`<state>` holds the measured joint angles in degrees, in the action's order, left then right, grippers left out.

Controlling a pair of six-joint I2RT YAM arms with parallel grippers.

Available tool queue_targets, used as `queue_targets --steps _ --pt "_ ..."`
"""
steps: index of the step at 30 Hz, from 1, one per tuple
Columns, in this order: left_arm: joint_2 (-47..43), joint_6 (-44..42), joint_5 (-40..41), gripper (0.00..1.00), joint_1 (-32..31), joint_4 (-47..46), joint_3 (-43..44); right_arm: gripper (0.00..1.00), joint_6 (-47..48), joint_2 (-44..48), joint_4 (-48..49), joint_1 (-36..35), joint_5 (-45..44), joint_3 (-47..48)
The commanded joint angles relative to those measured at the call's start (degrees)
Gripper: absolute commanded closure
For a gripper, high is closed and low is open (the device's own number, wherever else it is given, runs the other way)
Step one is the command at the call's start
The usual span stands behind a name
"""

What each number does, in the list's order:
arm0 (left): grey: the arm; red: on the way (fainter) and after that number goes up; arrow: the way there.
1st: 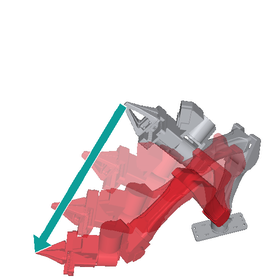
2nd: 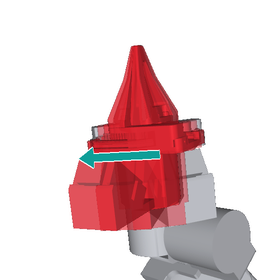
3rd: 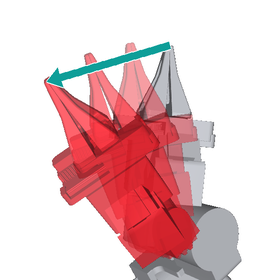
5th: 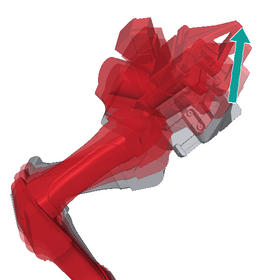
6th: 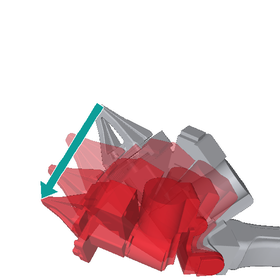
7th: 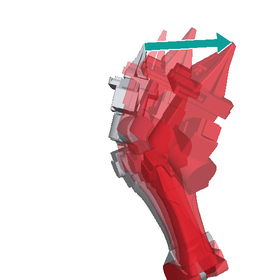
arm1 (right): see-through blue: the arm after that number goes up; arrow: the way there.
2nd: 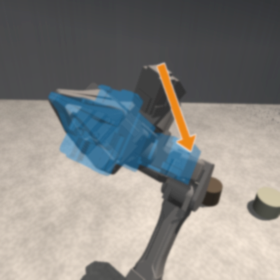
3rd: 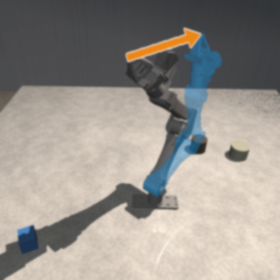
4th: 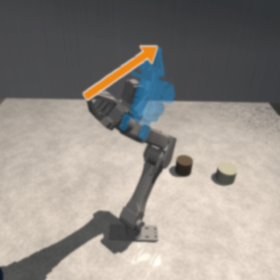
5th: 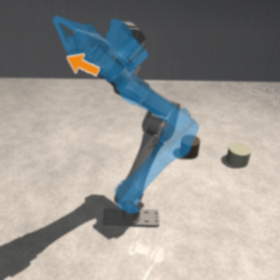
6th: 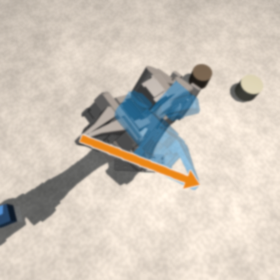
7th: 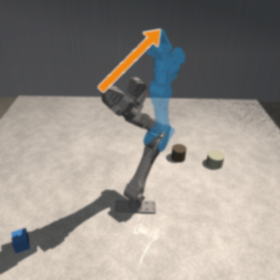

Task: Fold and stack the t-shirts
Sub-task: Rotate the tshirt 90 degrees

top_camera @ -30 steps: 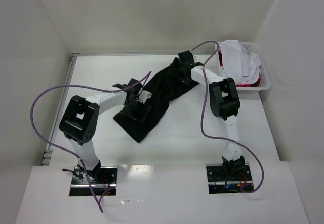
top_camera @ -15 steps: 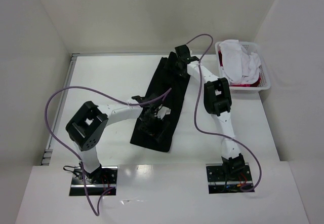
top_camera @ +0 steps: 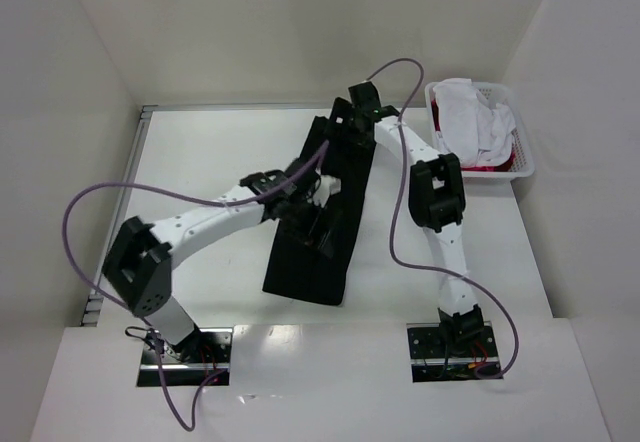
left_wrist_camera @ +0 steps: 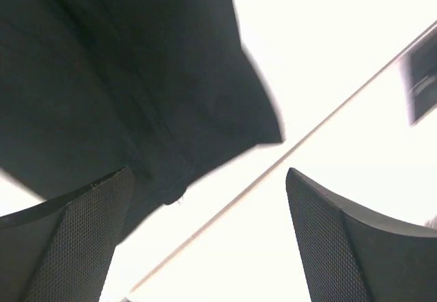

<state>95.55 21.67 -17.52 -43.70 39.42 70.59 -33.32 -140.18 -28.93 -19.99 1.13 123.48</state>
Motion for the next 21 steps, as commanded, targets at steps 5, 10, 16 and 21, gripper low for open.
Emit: queue_targets --steps 5,10,16,21 --pt "-13.4 6.7 19.3 0.0 2.7 -2.6 1.9 0.01 1.9 23.0 8.4 0.0 -0.4 -13.9" --pt "-12.4 11.8 21.8 0.0 0.2 -9.0 -5.0 0.01 1.9 23.0 6.4 -0.7 -0.9 -18.2" --pt "-9.8 14.5 20.0 0.0 -2.1 -15.3 -11.2 0.01 1.9 20.0 9.0 -3.1 -3.6 -24.9" --pt "-4.9 14.5 20.0 0.0 -2.1 -16.7 -11.2 0.01 0.8 15.6 9.6 -3.1 -3.0 -24.9"
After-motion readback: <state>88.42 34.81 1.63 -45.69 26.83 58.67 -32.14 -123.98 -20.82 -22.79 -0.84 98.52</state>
